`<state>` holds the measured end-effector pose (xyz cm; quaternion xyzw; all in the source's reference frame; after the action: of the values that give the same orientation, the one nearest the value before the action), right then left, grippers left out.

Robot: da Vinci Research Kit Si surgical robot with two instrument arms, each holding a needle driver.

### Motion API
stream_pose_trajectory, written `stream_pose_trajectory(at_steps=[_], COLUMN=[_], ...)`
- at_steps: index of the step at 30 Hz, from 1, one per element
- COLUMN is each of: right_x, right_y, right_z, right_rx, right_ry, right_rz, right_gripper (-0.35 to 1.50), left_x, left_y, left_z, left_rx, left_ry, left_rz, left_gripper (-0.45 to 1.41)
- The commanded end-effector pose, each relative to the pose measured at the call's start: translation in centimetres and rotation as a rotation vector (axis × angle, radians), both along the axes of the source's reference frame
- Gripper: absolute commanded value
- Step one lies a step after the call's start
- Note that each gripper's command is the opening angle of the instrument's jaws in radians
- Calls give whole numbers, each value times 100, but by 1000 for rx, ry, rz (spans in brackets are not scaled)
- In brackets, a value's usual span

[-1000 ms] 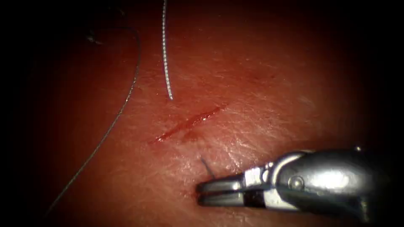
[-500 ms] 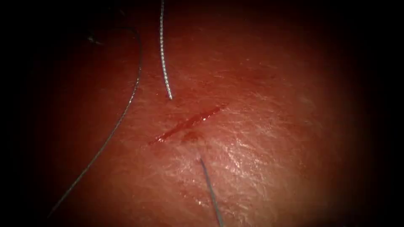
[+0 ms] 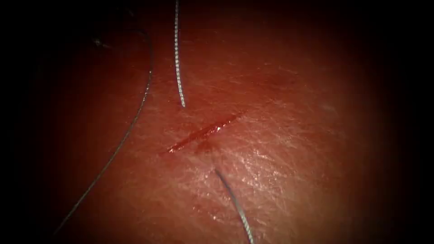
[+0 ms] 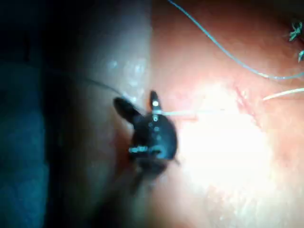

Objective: Wound Closure

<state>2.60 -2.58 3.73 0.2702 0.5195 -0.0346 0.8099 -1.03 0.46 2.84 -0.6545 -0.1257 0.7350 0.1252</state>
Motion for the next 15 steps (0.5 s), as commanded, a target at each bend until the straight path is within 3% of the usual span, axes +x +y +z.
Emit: stream_pose_trajectory(at_steps=[1, 8, 15], right_x=[-8, -29, -20], right_y=[21, 65, 92], right_z=[-1, 11, 39], right_rx=[-26, -94, -104], right_ry=[0, -7, -40], right_rz=[46, 146, 249], right_gripper=[133, 133, 131], left_x=[-4, -4, -3], left_y=[-5, -5, -4], left_z=[6, 7, 7], left_rx=[3, 4, 3], left_ry=[-2, -4, -2], left_rz=[2, 5, 3], left_gripper=[-40, -40, -40])
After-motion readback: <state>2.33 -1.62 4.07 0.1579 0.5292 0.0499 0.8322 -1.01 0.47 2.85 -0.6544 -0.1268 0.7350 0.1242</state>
